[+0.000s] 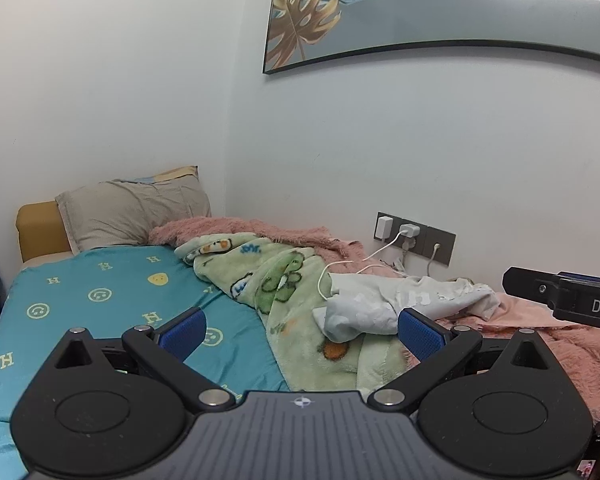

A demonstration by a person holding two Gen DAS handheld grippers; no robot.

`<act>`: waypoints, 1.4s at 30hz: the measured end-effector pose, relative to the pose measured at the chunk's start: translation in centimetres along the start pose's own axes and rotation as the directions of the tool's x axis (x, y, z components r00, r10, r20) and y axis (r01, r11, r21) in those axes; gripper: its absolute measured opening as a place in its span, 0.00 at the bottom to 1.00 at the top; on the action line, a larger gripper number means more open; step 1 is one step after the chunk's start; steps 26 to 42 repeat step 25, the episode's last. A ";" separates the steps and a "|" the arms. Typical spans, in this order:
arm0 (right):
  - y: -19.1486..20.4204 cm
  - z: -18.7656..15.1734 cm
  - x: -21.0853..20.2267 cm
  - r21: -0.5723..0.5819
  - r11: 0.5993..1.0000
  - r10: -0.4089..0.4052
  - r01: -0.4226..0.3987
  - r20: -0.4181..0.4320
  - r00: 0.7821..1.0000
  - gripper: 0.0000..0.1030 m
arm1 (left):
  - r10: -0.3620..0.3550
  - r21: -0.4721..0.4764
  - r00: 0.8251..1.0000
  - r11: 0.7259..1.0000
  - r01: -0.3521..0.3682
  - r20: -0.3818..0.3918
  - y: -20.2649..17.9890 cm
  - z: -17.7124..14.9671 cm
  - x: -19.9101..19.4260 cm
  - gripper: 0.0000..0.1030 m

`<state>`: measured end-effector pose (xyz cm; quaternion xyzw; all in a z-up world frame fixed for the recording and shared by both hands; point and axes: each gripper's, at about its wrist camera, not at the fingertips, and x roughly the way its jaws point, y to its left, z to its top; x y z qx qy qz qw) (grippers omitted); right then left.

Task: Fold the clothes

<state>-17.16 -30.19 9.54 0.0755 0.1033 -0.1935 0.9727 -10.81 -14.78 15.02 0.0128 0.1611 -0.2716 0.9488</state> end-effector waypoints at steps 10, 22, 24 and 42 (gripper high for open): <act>-0.3 -0.8 0.9 0.010 1.000 -0.015 0.015 -0.030 0.999 0.84 | 0.003 0.011 1.000 1.000 -0.003 -0.007 0.3 -0.3 0.6 1.00; -0.3 -1.0 0.9 0.007 1.000 -0.020 0.020 -0.048 0.999 0.83 | 0.014 0.023 1.000 1.000 -0.014 -0.018 -0.1 -0.4 0.3 1.00; -0.3 -1.1 0.9 -0.001 1.000 -0.023 0.023 -0.051 0.998 0.83 | 0.018 0.026 1.000 1.000 -0.017 -0.017 -0.2 -0.4 0.1 1.00; -0.2 -1.2 0.9 -0.006 1.000 -0.027 0.027 -0.051 0.998 0.83 | 0.019 0.026 1.000 0.999 -0.018 -0.016 -0.2 -0.5 0.1 1.00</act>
